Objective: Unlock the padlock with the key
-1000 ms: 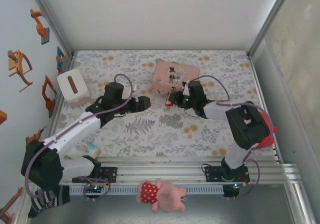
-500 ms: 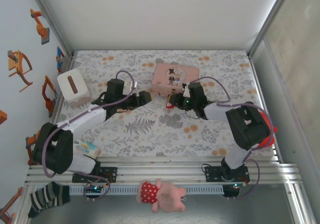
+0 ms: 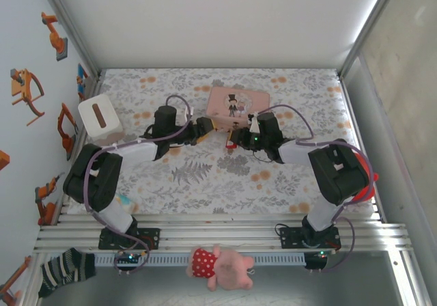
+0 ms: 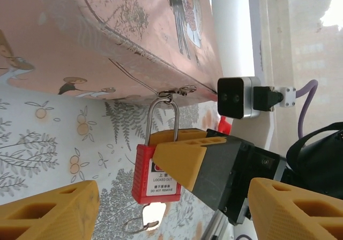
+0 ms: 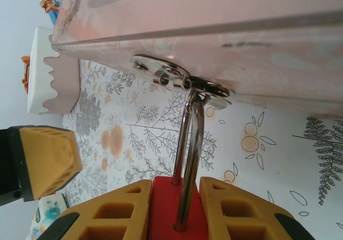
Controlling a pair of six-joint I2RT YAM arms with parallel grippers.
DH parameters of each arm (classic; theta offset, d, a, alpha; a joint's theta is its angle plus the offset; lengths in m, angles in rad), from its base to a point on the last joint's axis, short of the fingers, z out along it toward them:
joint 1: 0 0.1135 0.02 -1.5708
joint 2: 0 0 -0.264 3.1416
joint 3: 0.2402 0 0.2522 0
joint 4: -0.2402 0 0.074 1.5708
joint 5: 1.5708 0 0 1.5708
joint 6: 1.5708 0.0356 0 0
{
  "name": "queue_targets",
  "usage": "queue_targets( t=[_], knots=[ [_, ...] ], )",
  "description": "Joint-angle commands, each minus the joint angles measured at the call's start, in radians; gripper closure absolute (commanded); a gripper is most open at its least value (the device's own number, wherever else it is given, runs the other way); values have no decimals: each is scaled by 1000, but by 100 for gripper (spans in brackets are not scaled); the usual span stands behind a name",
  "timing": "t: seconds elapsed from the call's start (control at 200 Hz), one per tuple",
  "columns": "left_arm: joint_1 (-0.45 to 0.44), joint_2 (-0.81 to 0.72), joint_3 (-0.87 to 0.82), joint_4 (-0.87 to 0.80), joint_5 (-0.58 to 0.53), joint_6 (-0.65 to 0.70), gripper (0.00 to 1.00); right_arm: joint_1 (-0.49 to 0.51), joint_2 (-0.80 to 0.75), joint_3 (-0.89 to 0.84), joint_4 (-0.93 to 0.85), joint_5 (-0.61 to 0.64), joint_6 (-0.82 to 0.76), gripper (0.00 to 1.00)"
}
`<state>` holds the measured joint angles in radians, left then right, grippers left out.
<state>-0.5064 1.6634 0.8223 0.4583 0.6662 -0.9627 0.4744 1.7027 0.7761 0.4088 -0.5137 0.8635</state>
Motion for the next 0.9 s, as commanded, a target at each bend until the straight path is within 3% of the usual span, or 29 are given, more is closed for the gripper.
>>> queue_targets(
  t=[0.0, 0.255, 0.481, 0.897],
  knots=[
    [-34, 47, 41, 103, 59, -44, 31, 6, -37, 28, 128, -125, 45, 100],
    [-47, 156, -40, 401, 88, -201, 39, -2, -47, 47, 191, -125, 132, 100],
    [-56, 157, -112, 451, 76, -204, 41, -8, -12, 49, 253, -138, 206, 100],
    [-96, 291, -82, 734, 79, -359, 51, -8, -19, 37, 288, -147, 248, 100]
  ],
)
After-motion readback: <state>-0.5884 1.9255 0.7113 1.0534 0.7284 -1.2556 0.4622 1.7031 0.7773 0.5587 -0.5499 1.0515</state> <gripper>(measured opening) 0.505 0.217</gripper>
